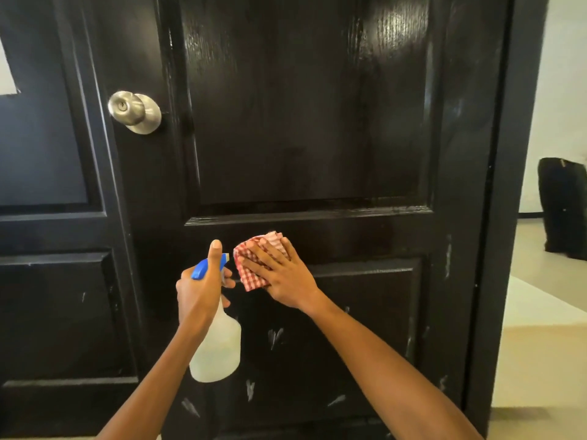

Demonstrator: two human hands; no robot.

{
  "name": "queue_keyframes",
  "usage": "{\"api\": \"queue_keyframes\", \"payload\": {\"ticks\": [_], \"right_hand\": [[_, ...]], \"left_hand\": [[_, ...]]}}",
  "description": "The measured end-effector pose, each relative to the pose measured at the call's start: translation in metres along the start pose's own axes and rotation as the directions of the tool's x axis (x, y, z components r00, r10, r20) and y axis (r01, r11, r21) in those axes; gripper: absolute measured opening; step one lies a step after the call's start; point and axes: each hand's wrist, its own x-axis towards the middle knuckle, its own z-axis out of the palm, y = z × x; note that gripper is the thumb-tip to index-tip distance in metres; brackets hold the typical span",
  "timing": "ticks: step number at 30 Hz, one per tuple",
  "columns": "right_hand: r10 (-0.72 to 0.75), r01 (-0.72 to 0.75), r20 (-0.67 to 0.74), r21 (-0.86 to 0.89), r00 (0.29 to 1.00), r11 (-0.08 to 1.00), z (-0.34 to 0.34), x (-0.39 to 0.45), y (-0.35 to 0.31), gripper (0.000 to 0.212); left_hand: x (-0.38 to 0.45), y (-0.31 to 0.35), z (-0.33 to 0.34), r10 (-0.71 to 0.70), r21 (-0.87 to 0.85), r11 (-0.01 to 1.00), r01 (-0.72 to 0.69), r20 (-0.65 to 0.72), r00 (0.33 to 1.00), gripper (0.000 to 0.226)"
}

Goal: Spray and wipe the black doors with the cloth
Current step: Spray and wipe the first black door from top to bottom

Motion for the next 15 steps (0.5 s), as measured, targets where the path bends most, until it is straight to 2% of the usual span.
{"api": "queue_keyframes", "payload": {"ticks": [3,6,8,10,11,12,13,14,15], "right_hand": [[0.239,-0.239,-0.138,0.015,0.961,0.971,-0.002,-0.051,0.048,0.076],[0.493,-0.499,-0.194,0.024,0.848,0.867,-0.016,-0.105,0.105,0.072],[0.679,-0.688,-0.226,0.053,0.698,0.724,-0.029,-0.133,0.145,0.069],[0.868,-0.865,-0.232,0.153,0.439,0.478,-0.044,-0.151,0.18,0.071],[0.929,-0.908,-0.213,0.232,0.302,0.348,-0.052,-0.152,0.192,0.074],[0.96,-0.92,-0.203,0.301,0.194,0.25,-0.057,-0.147,0.199,0.075],[0.968,-0.918,-0.215,0.342,0.132,0.201,-0.06,-0.138,0.202,0.076],[0.964,-0.914,-0.243,0.358,0.107,0.192,-0.061,-0.125,0.198,0.075],[0.954,-0.91,-0.273,0.35,0.127,0.221,-0.059,-0.11,0.19,0.073]], "left_hand": [[-0.004,-0.001,0.017,-0.014,-0.019,1.0,0.014,0.035,0.999,0.053],[-0.006,-0.002,0.038,-0.026,-0.036,0.999,0.028,0.074,0.997,0.055],[-0.008,-0.002,0.052,-0.021,-0.034,0.999,0.025,0.104,0.994,0.056],[-0.009,0.001,0.064,-0.018,-0.036,0.999,0.023,0.128,0.992,0.057],[-0.009,0.002,0.069,-0.014,-0.043,0.999,0.02,0.141,0.99,0.058],[-0.009,0.003,0.074,-0.007,-0.052,0.999,0.015,0.153,0.988,0.059],[-0.008,0.005,0.078,-0.001,-0.059,0.998,0.01,0.162,0.987,0.06],[-0.007,0.007,0.082,0.007,-0.065,0.998,0.004,0.169,0.986,0.061],[-0.006,0.009,0.085,0.016,-0.07,0.998,-0.004,0.17,0.985,0.063]]}}
